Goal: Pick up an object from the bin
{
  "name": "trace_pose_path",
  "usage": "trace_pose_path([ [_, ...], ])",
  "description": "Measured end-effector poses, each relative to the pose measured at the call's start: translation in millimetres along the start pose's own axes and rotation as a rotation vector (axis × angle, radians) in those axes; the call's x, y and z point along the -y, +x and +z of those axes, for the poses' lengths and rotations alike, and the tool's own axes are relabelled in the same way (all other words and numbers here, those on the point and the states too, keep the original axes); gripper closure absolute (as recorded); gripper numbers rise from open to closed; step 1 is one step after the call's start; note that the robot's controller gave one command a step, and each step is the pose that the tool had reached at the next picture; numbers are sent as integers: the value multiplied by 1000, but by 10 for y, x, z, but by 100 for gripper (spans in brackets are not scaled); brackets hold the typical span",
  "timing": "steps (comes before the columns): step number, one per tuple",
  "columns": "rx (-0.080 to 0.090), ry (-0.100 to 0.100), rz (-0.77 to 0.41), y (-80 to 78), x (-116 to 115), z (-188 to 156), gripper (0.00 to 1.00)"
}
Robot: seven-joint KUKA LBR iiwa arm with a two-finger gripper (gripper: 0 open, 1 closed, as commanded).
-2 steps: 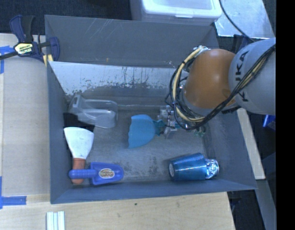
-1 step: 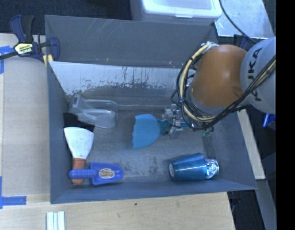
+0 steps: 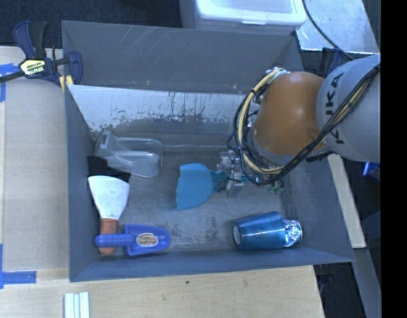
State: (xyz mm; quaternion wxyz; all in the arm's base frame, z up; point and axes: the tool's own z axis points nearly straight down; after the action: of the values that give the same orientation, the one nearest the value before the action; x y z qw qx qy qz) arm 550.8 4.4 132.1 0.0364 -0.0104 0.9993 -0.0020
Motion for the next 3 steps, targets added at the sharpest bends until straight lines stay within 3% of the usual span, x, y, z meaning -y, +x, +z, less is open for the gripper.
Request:
trace_pose_path([
  [1,6,-1,347,-147,-105,377,0],
  [2,7,-1,357,-153,-106,381,0],
  [3,8,-1,348,-208,-295,489,0],
])
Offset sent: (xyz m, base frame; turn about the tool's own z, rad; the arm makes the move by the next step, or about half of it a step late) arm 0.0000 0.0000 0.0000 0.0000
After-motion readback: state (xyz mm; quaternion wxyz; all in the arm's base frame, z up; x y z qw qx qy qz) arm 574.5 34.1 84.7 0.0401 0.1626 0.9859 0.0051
